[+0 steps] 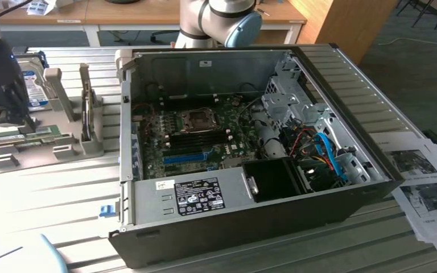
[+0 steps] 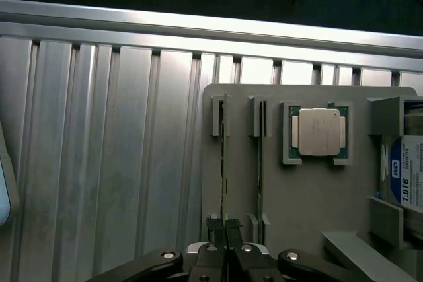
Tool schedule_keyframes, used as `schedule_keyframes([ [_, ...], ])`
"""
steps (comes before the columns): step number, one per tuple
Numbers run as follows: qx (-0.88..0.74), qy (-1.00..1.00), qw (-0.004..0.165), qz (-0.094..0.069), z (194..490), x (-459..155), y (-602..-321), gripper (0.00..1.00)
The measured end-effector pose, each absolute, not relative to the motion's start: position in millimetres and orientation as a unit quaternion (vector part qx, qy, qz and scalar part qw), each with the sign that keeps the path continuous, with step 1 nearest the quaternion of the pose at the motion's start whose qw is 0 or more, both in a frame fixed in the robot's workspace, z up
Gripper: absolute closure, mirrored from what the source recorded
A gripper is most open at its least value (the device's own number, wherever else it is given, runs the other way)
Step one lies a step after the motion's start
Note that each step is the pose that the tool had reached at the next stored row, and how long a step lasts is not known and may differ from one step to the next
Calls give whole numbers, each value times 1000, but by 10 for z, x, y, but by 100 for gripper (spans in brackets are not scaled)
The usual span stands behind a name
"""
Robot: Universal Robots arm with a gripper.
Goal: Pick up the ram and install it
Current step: 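Pick up the ram and move it above insertion slot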
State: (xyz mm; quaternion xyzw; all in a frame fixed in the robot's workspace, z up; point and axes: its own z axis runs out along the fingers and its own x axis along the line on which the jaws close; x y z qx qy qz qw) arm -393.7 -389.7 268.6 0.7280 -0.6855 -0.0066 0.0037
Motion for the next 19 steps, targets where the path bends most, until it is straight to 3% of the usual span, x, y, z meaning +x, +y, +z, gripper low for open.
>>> schedule_keyframes([
  [19, 728, -686, 4, -7, 3006, -3934, -3897, 89],
])
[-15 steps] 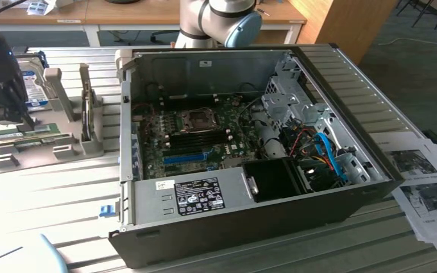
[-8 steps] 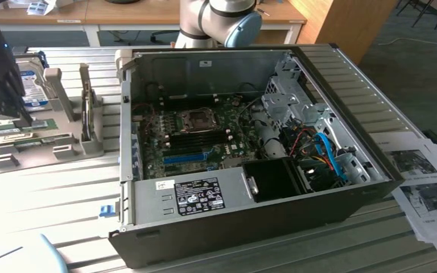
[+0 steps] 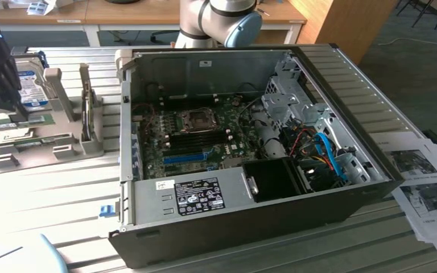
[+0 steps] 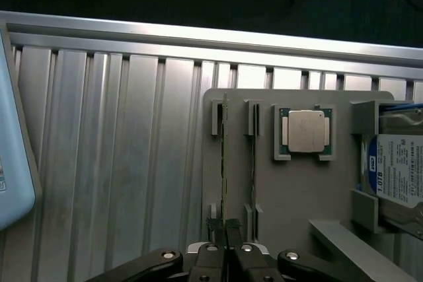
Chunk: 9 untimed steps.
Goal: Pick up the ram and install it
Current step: 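Pick up the ram and move it above insertion slot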
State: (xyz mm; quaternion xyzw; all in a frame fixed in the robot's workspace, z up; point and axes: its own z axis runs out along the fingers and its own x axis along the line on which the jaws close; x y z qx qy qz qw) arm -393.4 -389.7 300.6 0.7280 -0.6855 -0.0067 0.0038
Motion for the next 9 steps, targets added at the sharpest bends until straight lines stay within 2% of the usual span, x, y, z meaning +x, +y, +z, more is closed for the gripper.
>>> schedule_keyframes([
  [9, 728, -686, 4, -7, 3154, -3934, -3897, 89],
])
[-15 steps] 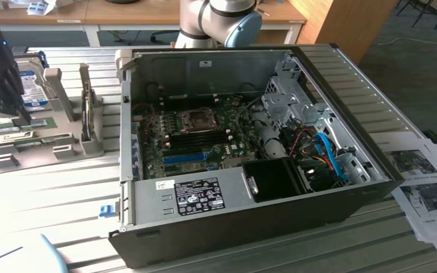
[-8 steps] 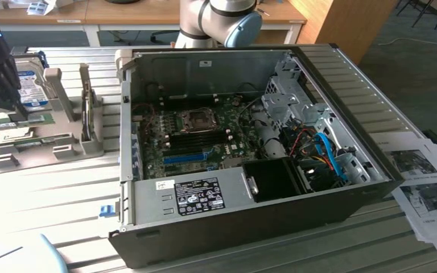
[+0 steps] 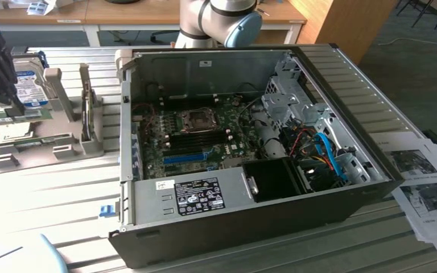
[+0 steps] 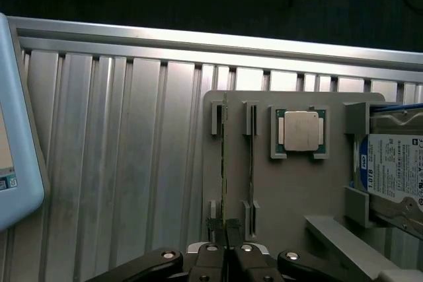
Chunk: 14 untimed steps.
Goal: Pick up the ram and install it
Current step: 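Pick up the ram and move it above insertion slot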
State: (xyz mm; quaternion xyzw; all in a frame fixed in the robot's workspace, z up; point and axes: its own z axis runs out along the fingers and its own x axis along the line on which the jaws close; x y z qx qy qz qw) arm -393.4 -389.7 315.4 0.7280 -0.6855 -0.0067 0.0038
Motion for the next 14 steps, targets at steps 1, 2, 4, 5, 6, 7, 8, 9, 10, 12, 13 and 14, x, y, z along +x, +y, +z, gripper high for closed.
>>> schedule_keyframes([
  [1, 728, -686, 4, -7, 3172, -3934, -3897, 89],
  [2, 728, -686, 4, -7, 3191, -3934, -3897, 89],
  [4, 728, -686, 4, -7, 3229, -3934, -3897, 89],
  [5, 728, -686, 4, -7, 3246, -3934, -3897, 89],
  [6, 728, -686, 4, -7, 3265, -3934, -3897, 89],
  [7, 728, -686, 4, -7, 3283, -3934, -3897, 89],
  [8, 728, -686, 4, -7, 3300, -3934, -3897, 89],
  [9, 728, -686, 4, -7, 3317, -3934, -3897, 89],
  [10, 728, -686, 4, -7, 3335, -3934, -3897, 89],
  [12, 728, -686, 4, -7, 3369, -3934, -3897, 89],
  [13, 728, -686, 4, -7, 3385, -3934, -3897, 89],
  [14, 728, -686, 4, -7, 3401, -3934, -3897, 89],
])
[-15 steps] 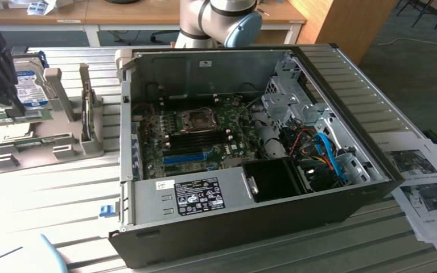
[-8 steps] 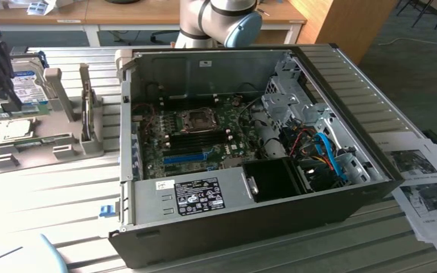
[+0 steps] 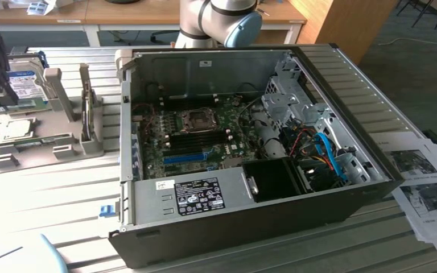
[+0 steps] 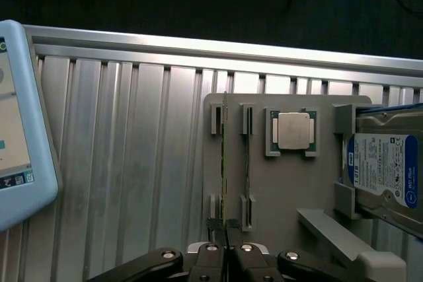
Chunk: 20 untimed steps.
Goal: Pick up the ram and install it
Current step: 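Pick up the ram and move it above insertion slot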
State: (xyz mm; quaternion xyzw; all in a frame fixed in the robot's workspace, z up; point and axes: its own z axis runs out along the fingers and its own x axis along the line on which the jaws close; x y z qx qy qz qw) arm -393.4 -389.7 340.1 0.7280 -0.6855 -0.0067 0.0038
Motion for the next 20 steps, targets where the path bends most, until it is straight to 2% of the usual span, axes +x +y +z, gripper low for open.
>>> schedule_keyframes([
  [20, 728, -686, 4, -7, 3695, -3934, -3897, 89],
])
